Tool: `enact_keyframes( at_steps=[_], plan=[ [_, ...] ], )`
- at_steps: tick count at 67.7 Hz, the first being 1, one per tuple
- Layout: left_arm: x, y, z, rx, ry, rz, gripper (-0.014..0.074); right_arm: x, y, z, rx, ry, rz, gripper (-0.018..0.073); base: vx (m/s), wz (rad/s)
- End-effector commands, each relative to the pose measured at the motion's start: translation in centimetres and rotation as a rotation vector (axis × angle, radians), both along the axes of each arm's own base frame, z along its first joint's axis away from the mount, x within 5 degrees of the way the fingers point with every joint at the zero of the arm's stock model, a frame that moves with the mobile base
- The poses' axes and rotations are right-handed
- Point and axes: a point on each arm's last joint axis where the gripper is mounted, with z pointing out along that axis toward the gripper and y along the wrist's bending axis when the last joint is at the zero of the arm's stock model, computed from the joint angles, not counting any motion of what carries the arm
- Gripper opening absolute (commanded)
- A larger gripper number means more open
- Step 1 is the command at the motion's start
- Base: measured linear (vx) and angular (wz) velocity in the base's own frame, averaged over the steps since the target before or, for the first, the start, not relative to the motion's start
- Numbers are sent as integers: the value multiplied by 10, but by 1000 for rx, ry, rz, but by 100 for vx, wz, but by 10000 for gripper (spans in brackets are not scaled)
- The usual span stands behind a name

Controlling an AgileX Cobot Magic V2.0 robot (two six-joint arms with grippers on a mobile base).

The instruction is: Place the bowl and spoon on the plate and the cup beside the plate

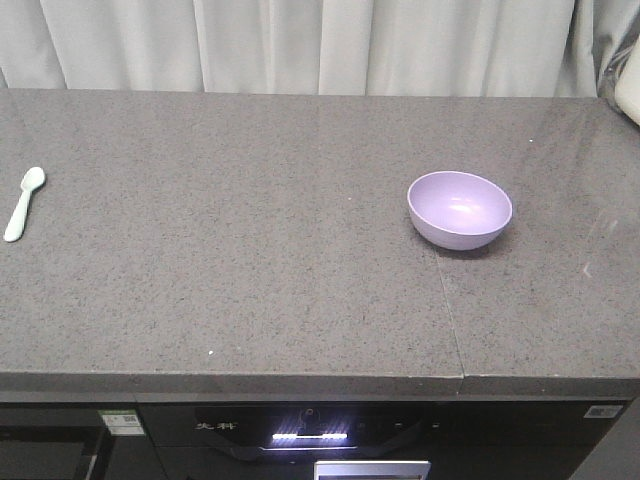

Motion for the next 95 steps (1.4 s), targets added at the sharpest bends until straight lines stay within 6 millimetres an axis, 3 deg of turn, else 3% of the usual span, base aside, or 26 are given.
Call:
enact_keyframes(
  at_steps=[1,95],
  plan=[
    [-2,0,15,-20,-102,2,-8,-1,0,6,-8,-86,-2,-1,6,-5],
    [-2,0,15,-20,-102,2,-8,-1,0,6,-8,-86,-2,-1,3,-1]
  ],
)
